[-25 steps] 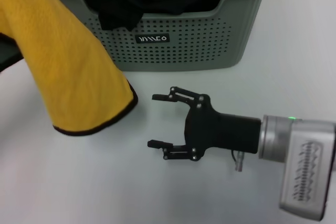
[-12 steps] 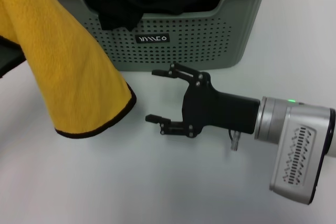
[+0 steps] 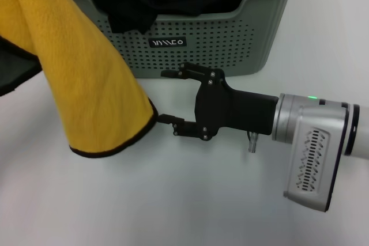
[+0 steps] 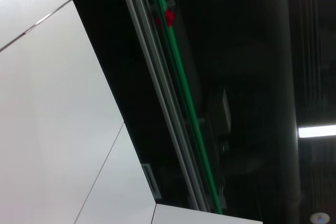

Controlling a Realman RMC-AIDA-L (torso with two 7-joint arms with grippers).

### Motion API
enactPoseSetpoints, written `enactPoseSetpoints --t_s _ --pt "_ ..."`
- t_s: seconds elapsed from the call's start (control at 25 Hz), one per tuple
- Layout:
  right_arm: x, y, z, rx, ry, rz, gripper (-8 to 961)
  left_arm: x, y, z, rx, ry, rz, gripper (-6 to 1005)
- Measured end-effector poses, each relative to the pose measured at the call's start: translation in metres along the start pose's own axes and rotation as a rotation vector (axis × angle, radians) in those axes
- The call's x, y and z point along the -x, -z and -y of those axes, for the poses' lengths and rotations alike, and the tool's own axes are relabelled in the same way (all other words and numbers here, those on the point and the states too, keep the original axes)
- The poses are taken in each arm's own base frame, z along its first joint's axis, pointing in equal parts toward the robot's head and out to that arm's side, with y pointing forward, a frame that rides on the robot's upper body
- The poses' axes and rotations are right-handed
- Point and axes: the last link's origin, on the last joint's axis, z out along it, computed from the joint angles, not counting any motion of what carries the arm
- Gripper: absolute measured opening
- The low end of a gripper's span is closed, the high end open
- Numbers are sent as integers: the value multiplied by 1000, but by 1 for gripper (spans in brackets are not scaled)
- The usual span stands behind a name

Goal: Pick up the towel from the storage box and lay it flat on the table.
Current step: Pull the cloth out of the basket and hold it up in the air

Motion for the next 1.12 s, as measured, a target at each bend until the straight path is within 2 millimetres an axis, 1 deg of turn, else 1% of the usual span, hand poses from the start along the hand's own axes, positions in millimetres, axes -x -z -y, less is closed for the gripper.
enactPoseSetpoints --t_s 0.12,0.36,0.6,0.84,1.12 --pt "1 -3 3 8 17 2 836 1 -1 0 3 5 2 11" --pt "3 -8 6 17 32 15 673 3 1 1 -11 -5 -2 12" --pt "9 -11 3 32 41 36 628 2 2 3 -25 -21 -12 12" --pt "11 -12 2 37 42 43 629 -3 3 5 -37 -47 -33 12" --pt "16 -12 2 35 50 63 618 -3 6 6 -56 -44 -35 12"
